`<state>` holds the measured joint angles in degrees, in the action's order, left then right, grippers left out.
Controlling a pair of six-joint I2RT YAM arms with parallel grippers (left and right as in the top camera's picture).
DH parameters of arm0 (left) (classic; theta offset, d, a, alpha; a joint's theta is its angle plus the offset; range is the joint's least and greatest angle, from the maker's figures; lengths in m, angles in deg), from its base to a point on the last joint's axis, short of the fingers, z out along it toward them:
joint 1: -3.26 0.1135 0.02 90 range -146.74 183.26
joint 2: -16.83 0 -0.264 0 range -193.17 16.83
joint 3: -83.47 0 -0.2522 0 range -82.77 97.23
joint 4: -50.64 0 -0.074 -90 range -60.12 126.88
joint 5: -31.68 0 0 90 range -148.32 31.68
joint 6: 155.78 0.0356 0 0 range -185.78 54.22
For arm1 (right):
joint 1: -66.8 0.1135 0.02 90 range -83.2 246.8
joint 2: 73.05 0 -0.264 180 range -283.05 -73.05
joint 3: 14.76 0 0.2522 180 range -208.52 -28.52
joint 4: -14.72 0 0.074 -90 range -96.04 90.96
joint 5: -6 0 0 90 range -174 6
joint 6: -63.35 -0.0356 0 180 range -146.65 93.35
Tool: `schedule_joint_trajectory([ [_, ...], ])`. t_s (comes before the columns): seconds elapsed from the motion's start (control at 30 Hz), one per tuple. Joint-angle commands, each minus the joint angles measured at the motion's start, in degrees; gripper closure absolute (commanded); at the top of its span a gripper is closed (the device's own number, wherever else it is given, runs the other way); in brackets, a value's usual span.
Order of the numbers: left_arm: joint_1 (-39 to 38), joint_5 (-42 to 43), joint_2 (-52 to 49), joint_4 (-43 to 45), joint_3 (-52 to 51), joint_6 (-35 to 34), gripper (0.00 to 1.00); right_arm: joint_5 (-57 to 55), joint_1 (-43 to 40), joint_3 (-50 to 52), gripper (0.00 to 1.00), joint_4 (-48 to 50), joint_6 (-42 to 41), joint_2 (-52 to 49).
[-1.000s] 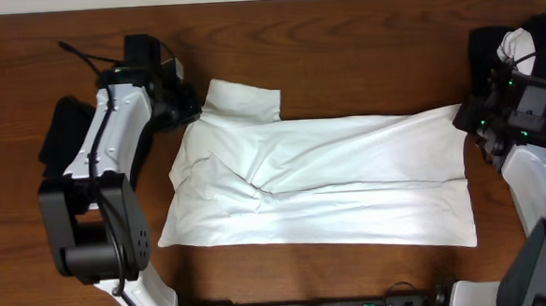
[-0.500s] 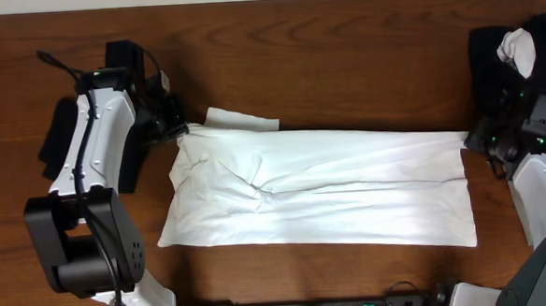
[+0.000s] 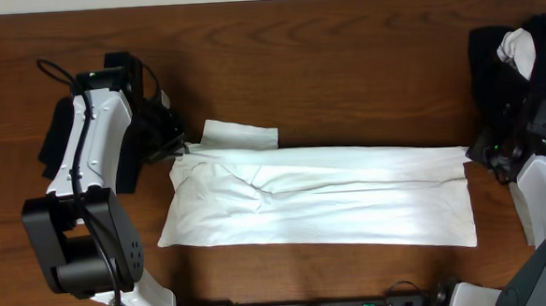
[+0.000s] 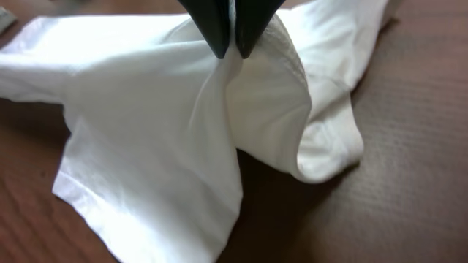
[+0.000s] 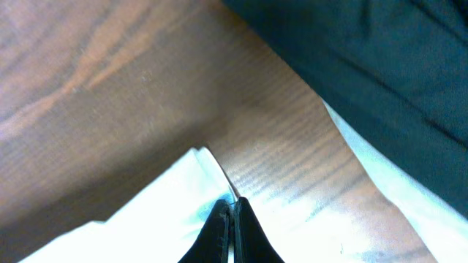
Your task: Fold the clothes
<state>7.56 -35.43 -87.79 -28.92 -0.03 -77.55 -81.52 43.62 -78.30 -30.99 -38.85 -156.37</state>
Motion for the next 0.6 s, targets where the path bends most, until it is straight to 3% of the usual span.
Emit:
schedule_joint_trajectory([
  [0.0, 0.5, 2.0, 1.0, -1.3, -0.4, 1.2, 0.94, -1.6, -0.7, 0.0, 0.99, -1.1, -1.1, 0.8],
  [0.3, 0.5, 1.7, 1.0, -6.0, -0.4, 4.7, 0.94, -5.4, -0.7, 0.0, 0.99, -5.6, -2.3, 0.8],
  [0.57, 0.5, -6.0, 1.0, -8.7, -1.2, 4.6, 0.94, -8.5, -1.7, 0.0, 0.99, -7.5, -4.1, 0.8],
])
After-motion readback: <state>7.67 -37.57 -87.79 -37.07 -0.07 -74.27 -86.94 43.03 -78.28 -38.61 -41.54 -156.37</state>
